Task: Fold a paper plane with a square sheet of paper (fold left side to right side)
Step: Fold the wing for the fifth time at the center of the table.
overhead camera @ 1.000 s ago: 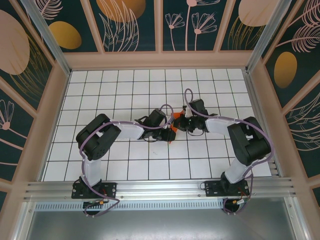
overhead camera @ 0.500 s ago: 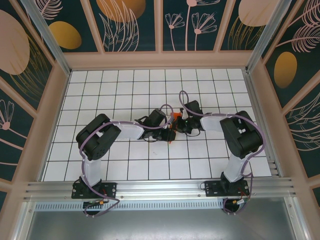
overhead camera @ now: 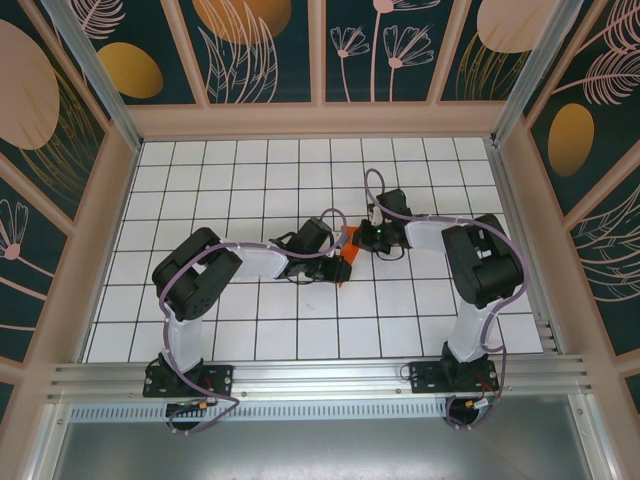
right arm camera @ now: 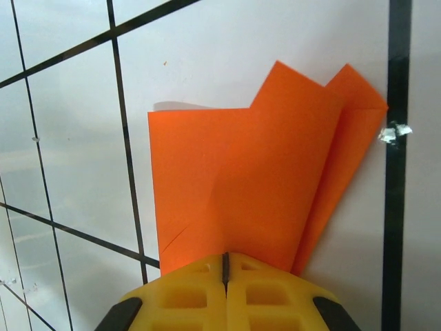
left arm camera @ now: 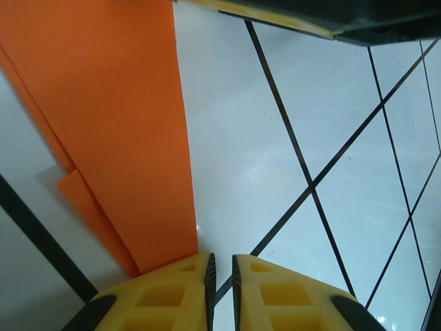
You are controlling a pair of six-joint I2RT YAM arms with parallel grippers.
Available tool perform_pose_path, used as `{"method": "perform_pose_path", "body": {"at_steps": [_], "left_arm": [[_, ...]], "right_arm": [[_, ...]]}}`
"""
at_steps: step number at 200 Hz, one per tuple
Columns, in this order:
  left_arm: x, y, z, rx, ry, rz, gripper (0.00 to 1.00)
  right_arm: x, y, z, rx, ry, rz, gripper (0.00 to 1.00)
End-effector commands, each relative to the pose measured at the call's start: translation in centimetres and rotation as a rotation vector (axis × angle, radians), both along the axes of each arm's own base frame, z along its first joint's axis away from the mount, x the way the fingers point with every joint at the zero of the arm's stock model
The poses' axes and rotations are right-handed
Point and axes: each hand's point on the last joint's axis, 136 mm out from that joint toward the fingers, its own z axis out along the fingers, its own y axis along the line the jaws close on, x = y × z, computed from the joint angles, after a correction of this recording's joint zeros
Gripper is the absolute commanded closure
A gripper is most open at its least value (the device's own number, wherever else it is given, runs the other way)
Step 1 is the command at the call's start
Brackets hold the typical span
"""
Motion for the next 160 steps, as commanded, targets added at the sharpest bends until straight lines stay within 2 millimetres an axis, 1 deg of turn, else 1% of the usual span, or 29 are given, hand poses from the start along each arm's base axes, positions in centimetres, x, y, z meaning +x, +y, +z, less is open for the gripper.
{"method": "perform_pose_path", "body": {"at_steps": [1, 77, 130, 160], "left_arm": [[-3.7, 2.9, -5.4, 0.18, 0.159, -0.006, 0.82], [-3.6, 2.9, -5.3, 0.177, 0.156, -0.005, 0.82], [-3.6, 2.8, -5.3, 0.174, 0.155, -0.005, 0.82], [-3.6, 2.8, -5.3, 0.173, 0.154, -0.005, 0.82]], "right_arm": [[2.2, -1.9, -0.9, -0.078, -0.032, -0.031, 0.94], [5.1, -3.9, -0.7, -0.11, -0.061, -0.057, 0.94], [6.7, -5.6, -1.8, -0.139, -0.044, -0.078, 0.93], [7.6, -6.4, -1.6, -0.144, -0.055, -0.091, 0.94]]}}
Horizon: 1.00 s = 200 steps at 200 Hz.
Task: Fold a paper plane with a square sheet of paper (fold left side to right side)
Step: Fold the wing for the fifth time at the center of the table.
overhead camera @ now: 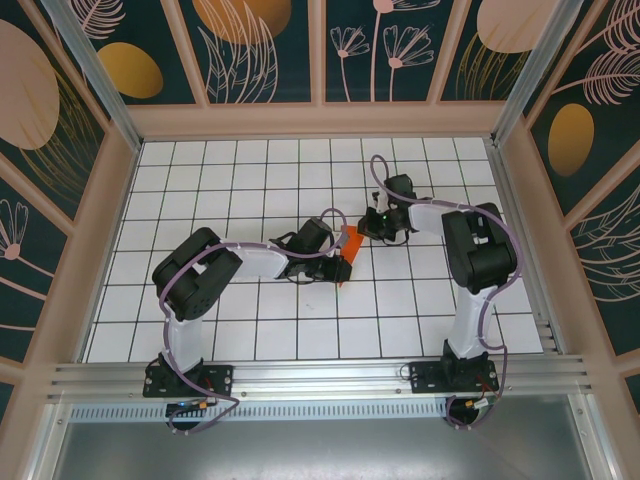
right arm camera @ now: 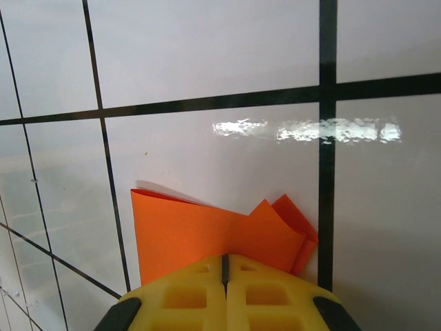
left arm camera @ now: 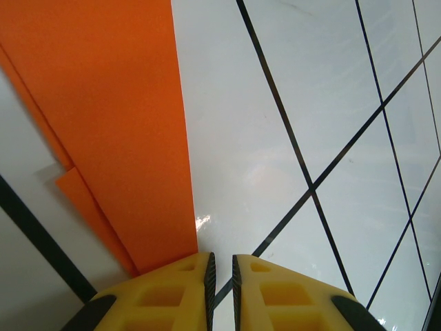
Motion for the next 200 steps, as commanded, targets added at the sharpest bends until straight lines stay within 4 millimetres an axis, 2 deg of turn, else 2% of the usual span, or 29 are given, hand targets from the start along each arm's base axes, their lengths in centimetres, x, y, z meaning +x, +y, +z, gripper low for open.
{"method": "perform_pose_path", "body": {"at_steps": [1, 11, 53, 79, 93, 118, 135, 154, 171, 200], "left_arm": [[-3.6, 2.8, -5.3, 0.171, 0.156, -0.008, 0.82], [-4.2, 3.5, -5.9, 0.188, 0.172, -0.007, 0.82], [-4.3, 3.5, -5.9, 0.186, 0.173, -0.007, 0.82], [-4.3, 3.5, -5.9, 0.185, 0.172, -0.008, 0.81], [-4.2, 3.5, -5.9, 0.184, 0.172, -0.005, 0.81], [-4.2, 3.5, -5.8, 0.183, 0.168, -0.005, 0.82], [-4.3, 3.5, -5.8, 0.184, 0.17, -0.005, 0.82], [-4.3, 3.4, -5.8, 0.182, 0.168, -0.006, 0.81], [-4.2, 3.5, -5.8, 0.183, 0.168, -0.006, 0.81], [-4.3, 3.5, -5.8, 0.182, 0.167, -0.006, 0.82]], "right_arm": [[4.1, -4.7, -1.5, -0.142, -0.085, -0.115, 0.94], [4.4, -4.9, -1.3, -0.14, -0.088, -0.121, 0.93], [5.8, -6.2, -1.4, -0.137, -0.095, -0.141, 0.93], [6.8, -6.7, -0.8, -0.129, -0.117, -0.145, 0.93], [7.3, -6.7, 0.4, -0.124, -0.141, -0.14, 0.93], [7.6, -6.7, 4.5, -0.105, -0.221, -0.151, 0.93], [6.7, -6.4, 6.9, -0.079, -0.255, -0.143, 0.9], [4.9, -5.4, 8.1, -0.039, -0.259, -0.116, 0.88], [2.7, -3.7, 8.0, 0.006, -0.24, -0.079, 0.85], [-0.7, -0.1, 6.5, 0.085, -0.181, -0.02, 0.86]]}}
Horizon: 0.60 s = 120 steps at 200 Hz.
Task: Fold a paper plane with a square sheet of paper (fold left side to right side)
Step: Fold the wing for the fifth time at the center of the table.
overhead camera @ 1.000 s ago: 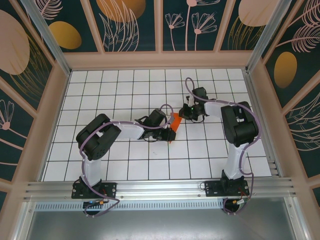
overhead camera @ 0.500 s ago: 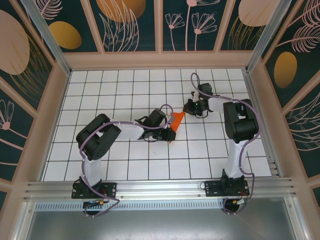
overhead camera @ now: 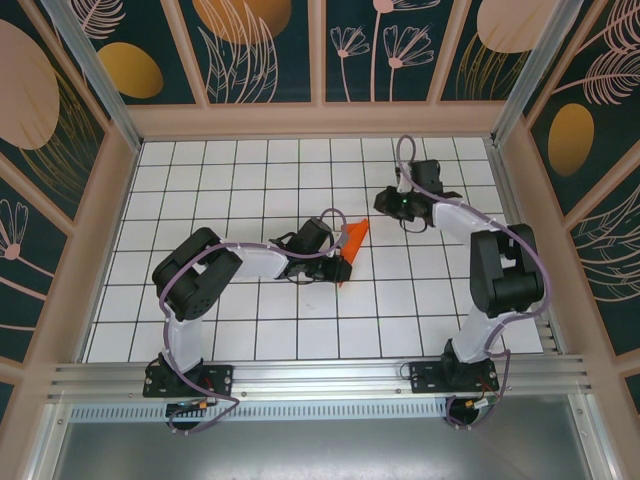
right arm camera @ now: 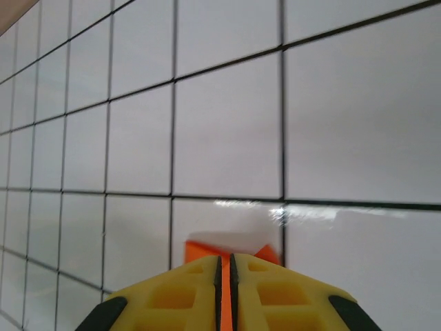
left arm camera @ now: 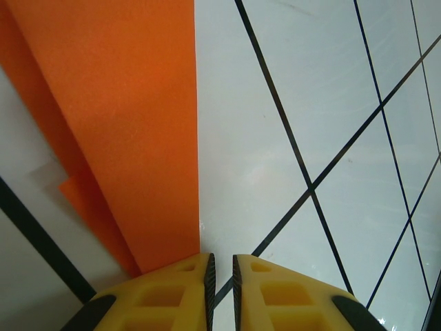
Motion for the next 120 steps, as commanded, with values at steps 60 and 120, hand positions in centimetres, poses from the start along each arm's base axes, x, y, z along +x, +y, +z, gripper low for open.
{"method": "perform_pose_path", "body": {"at_steps": [60, 120], "left_arm": [[-4.4, 3.5, -5.5, 0.186, 0.165, -0.022, 0.82], [-5.8, 3.6, -4.5, 0.176, 0.168, -0.082, 0.82]], "right_arm": [[-4.5, 4.7, -7.6, -0.007, 0.205, 0.074, 0.87], [-5.0, 3.2, -10.5, -0.099, 0.292, 0.032, 0.88]]}}
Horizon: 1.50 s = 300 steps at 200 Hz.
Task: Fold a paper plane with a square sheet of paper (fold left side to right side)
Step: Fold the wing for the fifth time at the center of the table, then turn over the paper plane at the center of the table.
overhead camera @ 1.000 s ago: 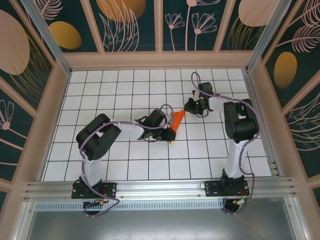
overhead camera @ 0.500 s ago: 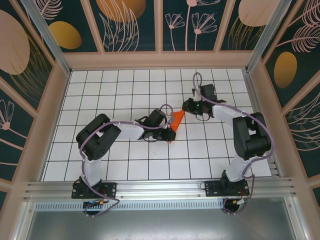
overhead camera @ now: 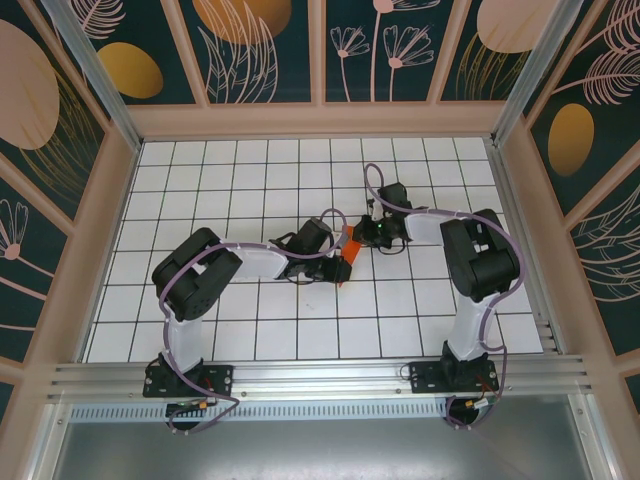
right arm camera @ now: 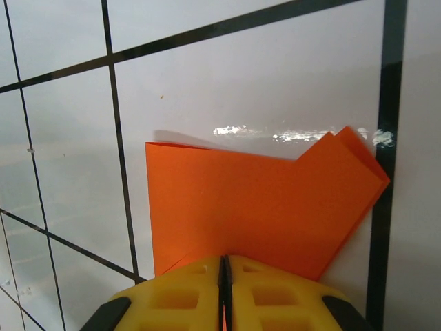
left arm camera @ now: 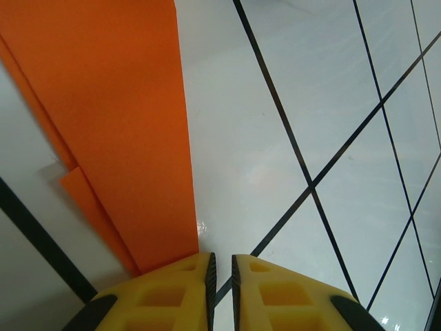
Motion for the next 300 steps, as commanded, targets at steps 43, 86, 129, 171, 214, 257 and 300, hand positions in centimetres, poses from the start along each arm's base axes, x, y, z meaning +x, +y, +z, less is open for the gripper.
{"method": "perform_pose_path", "body": {"at_steps": [43, 86, 129, 171, 214, 257, 300], "left_arm": [[-7.5, 4.0, -4.4, 0.177, 0.199, -0.097, 0.82], [-8.7, 4.1, -3.8, 0.171, 0.199, -0.12, 0.82], [-9.5, 4.4, -3.6, 0.171, 0.206, -0.129, 0.82], [-9.9, 4.9, -3.4, 0.156, 0.209, -0.107, 0.82], [-9.4, 4.6, -1.3, 0.099, 0.155, -0.091, 0.82], [-5.1, 4.9, 6.4, -0.026, -0.05, 0.018, 0.74], [1.1, 9.3, 10.7, 0.045, -0.292, 0.289, 0.64]], "right_arm": [[0.2, -1.5, -2.0, -0.087, 0.048, -0.043, 0.88], [0.2, -1.7, -2.1, -0.094, 0.05, -0.043, 0.88], [0.3, -1.8, -2.0, -0.096, 0.049, -0.047, 0.88], [0.5, -1.6, -1.6, -0.078, 0.039, -0.043, 0.88], [1.4, -0.3, 0.9, 0.011, -0.027, -0.015, 0.87], [4.1, -0.9, 8.5, -0.005, -0.223, -0.044, 0.67], [2.8, -4.0, 13.5, -0.134, -0.294, -0.166, 0.47]]}}
